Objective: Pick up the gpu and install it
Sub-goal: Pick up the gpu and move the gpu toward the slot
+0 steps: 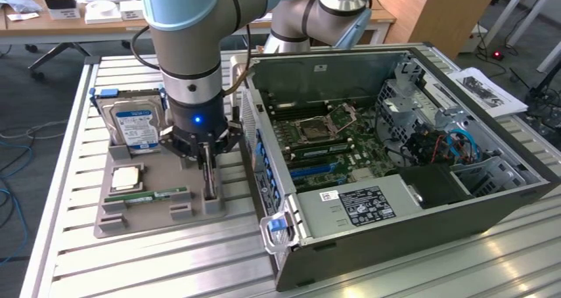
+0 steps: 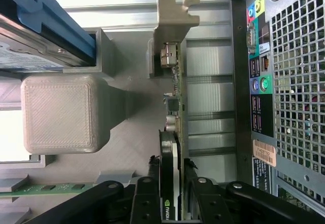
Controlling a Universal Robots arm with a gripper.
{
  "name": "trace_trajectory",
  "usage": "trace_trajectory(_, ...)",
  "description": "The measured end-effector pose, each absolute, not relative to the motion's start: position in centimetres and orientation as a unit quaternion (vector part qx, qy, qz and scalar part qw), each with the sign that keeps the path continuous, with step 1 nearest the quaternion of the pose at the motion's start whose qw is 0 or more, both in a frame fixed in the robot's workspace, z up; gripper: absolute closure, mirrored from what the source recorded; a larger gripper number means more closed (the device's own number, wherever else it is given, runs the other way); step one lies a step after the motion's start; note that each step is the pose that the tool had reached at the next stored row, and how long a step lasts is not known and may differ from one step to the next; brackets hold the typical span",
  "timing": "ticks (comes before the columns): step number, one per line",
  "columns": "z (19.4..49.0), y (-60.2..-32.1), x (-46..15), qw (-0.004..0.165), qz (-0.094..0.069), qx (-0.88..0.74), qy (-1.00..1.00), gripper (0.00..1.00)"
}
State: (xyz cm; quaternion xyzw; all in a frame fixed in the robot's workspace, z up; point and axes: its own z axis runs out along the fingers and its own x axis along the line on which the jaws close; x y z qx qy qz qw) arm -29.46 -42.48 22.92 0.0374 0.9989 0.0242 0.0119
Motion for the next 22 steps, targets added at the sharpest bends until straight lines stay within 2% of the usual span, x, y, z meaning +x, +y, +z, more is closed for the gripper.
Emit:
trace_trajectory(1, 22.92, -42.49, -29.46, 0.012, 0.024, 0.037, 0.999, 0.73)
trace_trajectory(22, 22.92, -42.48, -29.46, 0.012, 0.024, 0.024, 0.999, 0.73)
